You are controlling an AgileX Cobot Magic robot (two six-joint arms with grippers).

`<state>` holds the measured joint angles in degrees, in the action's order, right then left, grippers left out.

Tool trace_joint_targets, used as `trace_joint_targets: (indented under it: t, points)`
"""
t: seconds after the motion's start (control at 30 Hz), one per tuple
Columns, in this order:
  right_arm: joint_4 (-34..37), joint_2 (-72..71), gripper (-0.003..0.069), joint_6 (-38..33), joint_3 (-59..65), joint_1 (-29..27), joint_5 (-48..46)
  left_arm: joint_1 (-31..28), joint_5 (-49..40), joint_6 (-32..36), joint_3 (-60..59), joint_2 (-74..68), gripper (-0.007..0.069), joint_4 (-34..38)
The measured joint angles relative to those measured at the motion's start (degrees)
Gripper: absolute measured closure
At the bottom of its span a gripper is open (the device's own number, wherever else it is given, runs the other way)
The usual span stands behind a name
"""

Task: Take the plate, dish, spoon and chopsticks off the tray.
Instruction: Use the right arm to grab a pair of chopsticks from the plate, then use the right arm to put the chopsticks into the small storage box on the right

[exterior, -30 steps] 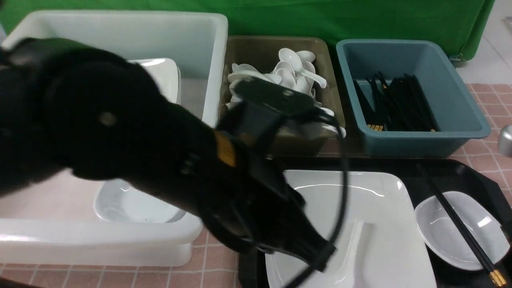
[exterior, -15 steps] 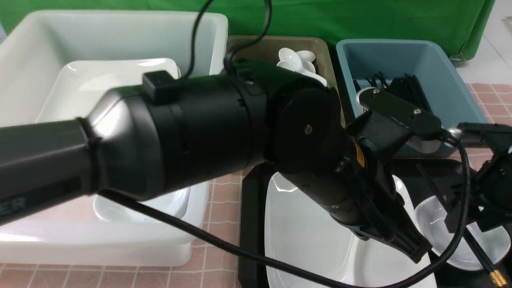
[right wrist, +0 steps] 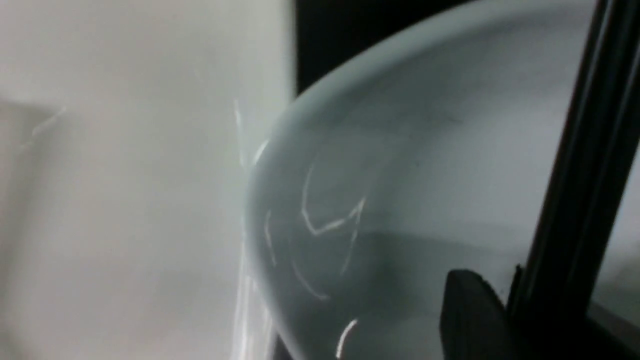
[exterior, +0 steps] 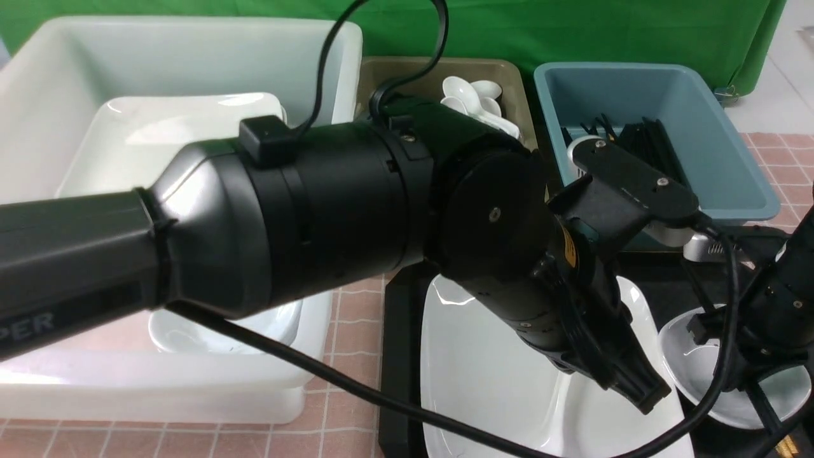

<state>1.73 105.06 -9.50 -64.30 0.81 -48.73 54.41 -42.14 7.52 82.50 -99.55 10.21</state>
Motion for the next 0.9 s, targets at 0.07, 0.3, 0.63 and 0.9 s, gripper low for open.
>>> trace_joint_targets:
  t: [0.07,0.3,0.63,0.9]
  points:
    - [0.0,-1.25,0.0512,-0.07,-0.09,0.0,-1.55,0.0,0.0,-0.27,0.0,0.0,0.0628,0.0]
    - [1.86,-15.22,0.0512,-1.34,-0.28,1.76,-7.61,-2.8,2.79,-1.54,0.0,0.0,0.0628,0.03]
    - [5.7,-19.66,0.0512,0.65,-5.78,1.83,39.87,-11.79,36.54,-1.71,0.0,0.86,0.0628,0.17]
    - [6.15,-0.81,0.0512,5.13,-8.75,1.95,69.29,-13.45,35.57,-1.76,0.04,1.06,0.0628,-0.91]
